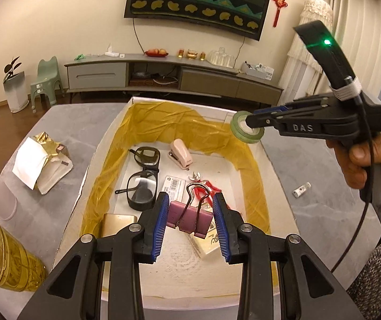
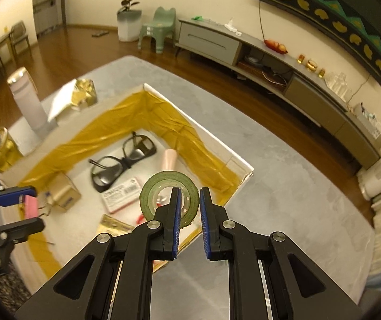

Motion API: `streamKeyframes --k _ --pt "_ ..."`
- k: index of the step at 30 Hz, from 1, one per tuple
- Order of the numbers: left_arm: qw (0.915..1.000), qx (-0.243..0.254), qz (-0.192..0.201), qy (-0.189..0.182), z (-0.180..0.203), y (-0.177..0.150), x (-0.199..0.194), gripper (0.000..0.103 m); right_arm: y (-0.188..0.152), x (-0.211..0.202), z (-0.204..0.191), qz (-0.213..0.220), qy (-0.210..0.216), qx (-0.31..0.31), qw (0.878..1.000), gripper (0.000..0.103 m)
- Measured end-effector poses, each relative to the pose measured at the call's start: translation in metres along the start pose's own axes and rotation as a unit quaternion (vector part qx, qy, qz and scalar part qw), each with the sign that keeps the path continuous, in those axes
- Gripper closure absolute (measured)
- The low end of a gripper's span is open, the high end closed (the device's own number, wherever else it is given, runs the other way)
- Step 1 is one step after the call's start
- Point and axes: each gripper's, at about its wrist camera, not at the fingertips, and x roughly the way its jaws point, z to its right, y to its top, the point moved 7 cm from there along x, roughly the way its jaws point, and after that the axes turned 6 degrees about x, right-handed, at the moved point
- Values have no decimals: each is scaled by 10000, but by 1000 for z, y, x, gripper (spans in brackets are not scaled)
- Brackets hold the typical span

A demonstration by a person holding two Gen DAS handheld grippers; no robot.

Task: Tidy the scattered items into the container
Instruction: 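Open the left tool to drop the binder clip while the right tool drops the tape, then move both tools back from the box toward the white charger and clear tube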

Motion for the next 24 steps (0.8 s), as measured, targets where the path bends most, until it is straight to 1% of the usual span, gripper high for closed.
streamKeyframes --k 3,5,6,9,10,13,19,24 --pt "9999 -71 -105 -8 -3 -2 4 67 5 11 5 -65 -214 -97 9997 87" --pt "9998 -154 -143 -3 -5 -2 6 64 6 17 9 -97 -308 -89 9994 78" --pt "9997 -190 -156 -7 -7 -3 6 61 6 18 11 -72 -342 -67 9994 73" --pt "9994 -320 -123 -54 -11 -1 5 52 6 18 15 -28 -312 8 9995 73" --pt "9992 -378 -94 -77 -13 0 4 51 6 17 16 -8 -291 51 9996 73" --pt "9986 -519 -3 -80 -18 2 0 51 3 11 17 63 -187 150 9997 73" --pt "9962 -824 268 -14 -30 11 -11 51 -8 -13 25 337 172 520 9979 72" --pt "9966 -747 333 -60 -18 17 -15 51 -21 -41 34 602 576 833 9930 72"
